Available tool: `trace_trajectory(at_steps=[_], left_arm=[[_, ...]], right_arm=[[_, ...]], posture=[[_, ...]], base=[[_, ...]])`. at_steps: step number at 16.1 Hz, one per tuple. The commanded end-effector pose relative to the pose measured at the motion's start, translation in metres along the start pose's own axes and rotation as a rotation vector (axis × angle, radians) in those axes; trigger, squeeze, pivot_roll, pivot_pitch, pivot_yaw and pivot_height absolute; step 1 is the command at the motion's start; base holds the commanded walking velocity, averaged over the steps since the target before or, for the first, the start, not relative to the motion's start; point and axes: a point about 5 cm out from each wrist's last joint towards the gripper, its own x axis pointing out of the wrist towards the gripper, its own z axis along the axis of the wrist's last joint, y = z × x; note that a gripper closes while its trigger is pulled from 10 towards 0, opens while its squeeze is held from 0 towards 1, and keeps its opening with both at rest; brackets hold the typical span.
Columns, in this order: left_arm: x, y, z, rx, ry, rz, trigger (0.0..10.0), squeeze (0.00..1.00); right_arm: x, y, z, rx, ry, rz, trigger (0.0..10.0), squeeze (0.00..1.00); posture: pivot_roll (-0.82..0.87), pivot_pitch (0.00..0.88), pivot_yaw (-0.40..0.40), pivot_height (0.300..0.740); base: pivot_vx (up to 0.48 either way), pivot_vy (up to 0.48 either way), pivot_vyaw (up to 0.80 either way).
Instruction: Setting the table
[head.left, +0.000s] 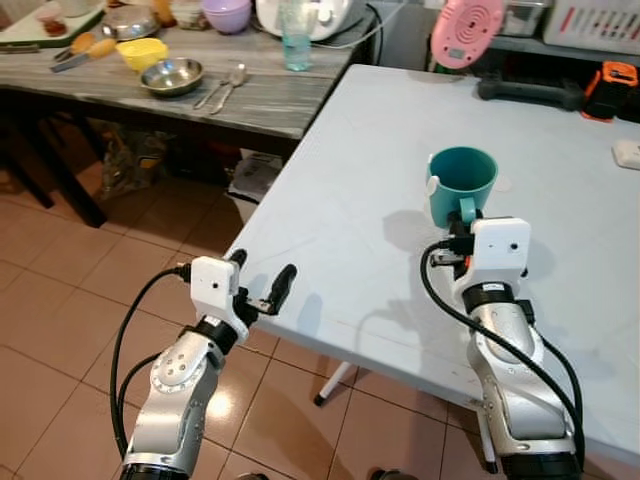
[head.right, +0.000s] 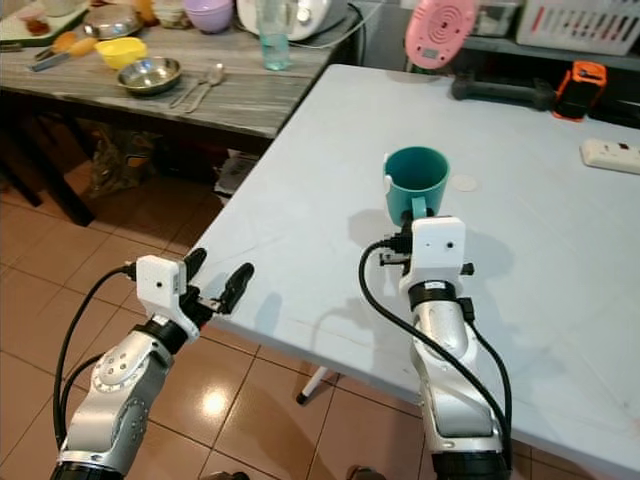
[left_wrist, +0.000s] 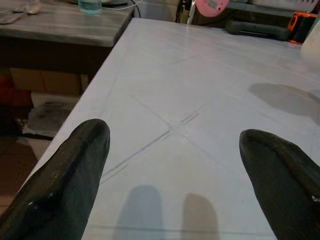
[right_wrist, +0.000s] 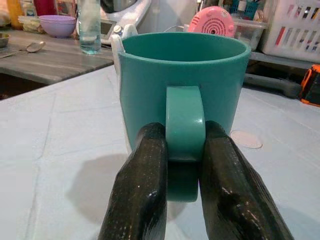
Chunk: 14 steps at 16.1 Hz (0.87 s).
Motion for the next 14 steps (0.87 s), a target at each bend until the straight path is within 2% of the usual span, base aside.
trace_trajectory(at_steps=[1,14], left_arm=[[-0.0017,0.0029,-0.0026,0.014,0.015,0.003,10.0,0.0],[0.0,0.0015,-0.0046,0.033,0.029,-0.015,10.0,0.0]], right_arm=[[-0.0006,0.0014,0.0068,0.002,-0.026,0.001,10.0,0.0],[0.0026,0.0005,0.0058,-0.007,-0.026,-0.009,10.0,0.0]], posture=[[-0.08,0.115,0.058,0.74],[-0.08,0.108,0.066,0.74]], base=[[0.0,0.289,0.0],[0.0,0.376,0.0]])
